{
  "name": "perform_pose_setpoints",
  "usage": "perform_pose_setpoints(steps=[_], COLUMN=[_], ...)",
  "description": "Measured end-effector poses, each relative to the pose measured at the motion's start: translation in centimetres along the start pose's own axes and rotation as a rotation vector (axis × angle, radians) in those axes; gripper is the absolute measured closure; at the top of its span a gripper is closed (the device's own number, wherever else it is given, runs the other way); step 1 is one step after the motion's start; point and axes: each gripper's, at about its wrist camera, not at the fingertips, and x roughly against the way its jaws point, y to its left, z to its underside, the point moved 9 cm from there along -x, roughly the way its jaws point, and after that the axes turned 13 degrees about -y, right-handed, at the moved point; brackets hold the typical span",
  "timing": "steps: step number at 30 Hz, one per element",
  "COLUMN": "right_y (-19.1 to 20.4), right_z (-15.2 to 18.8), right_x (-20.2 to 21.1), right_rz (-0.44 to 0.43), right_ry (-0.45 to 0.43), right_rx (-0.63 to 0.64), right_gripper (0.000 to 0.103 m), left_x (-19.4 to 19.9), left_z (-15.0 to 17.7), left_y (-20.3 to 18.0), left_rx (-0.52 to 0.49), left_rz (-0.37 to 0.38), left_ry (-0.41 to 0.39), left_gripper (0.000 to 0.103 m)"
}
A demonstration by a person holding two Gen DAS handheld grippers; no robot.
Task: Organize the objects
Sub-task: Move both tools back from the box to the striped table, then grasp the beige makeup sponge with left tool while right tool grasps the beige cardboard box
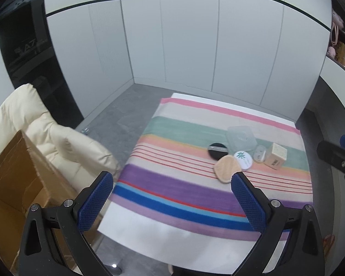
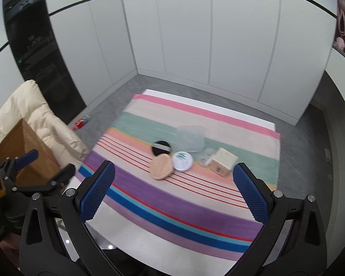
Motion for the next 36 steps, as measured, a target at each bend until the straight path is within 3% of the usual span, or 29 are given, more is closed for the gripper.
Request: perform_pose_setpoints(steps=[6, 16, 20, 25, 36], right_y=[-3.9, -8.8, -9.4, -10.1, -10.2], right_z=[2.7, 5.9, 7.1, 9.0, 11.4], right_x=[-0.7, -1.0, -1.5, -4.2, -12.9], right_rz=[0.014, 0.109, 0.138, 0.184, 0.173], right_ry=[0.056, 0.097, 0.103, 0.134, 0.182], right_rx=[-0.100, -0.109, -0.079, -0.043, -0.057], right_gripper=[0.000, 0.000, 0.000, 0.000, 0.000], left_x=[-1.2, -3.0, -4.5, -7.4, -15.3], left_z=[-0.4, 0.6, 1.9, 4.1, 8.1], left_y=[-2.4, -7.1, -8.9, -10.8, -12.6], left_rx=[-0.017, -0.023, -0.071, -0.121, -0.126], left_rz=[0.033, 0.133, 0.177, 0.228, 0.285], left_ry=[-0.009, 0.054, 0.080, 0.103, 0.188], left_gripper=[0.000, 0.000, 0.000, 0.000, 0.006])
